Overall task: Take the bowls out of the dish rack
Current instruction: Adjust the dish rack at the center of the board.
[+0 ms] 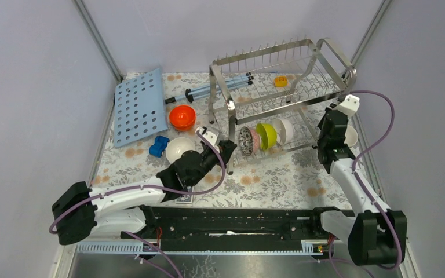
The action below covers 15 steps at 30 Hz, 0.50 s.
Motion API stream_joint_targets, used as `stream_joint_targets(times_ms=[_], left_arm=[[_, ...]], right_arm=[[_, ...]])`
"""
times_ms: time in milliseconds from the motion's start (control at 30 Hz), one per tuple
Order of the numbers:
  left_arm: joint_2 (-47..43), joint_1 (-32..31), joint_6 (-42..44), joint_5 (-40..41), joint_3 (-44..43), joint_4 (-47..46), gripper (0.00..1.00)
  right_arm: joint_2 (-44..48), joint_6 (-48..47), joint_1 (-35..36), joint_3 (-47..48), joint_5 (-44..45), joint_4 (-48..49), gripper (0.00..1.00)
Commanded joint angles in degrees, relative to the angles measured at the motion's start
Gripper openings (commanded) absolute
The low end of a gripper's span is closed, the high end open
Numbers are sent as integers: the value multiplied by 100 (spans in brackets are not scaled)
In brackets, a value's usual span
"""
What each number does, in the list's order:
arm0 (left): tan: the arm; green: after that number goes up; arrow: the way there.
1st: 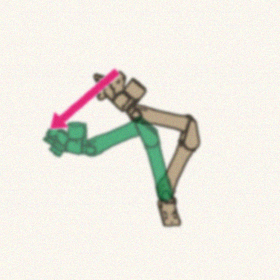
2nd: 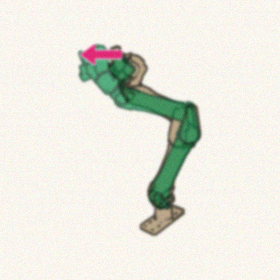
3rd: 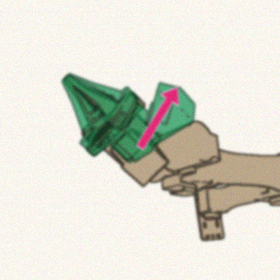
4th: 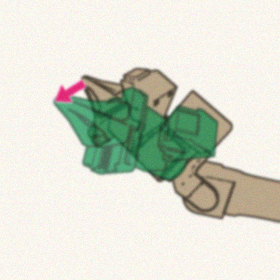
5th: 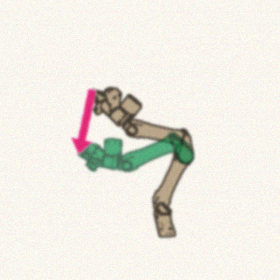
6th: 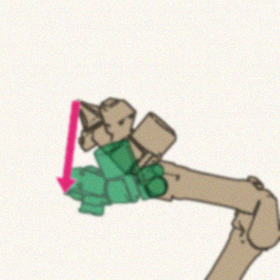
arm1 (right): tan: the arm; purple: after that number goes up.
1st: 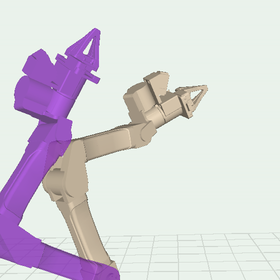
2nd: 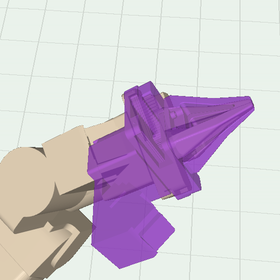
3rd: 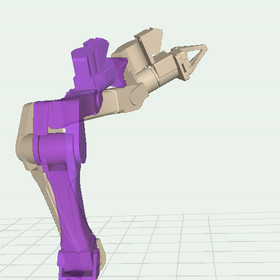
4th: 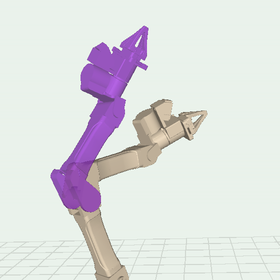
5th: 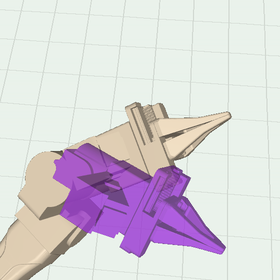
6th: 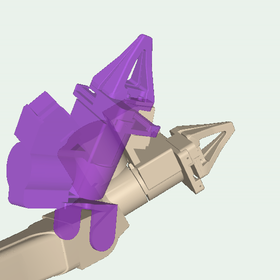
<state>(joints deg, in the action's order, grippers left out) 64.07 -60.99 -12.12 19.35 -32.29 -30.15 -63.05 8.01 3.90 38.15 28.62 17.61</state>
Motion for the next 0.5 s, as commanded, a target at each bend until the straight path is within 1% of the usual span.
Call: stream_joint_targets(times_ms=[0,167,467], left_arm=[[180,649,-635,679,-378,-70,1],[525,1031,-717,604,-597,-52,0],[1066,1586,-715,410,-888,-198,0]], right_arm=[[825,1228,133,23,-801,-309,0],[1324,1547,160,-29,-1340,-843,0],[2061,2038,172,-118,-1889,-1699,0]])
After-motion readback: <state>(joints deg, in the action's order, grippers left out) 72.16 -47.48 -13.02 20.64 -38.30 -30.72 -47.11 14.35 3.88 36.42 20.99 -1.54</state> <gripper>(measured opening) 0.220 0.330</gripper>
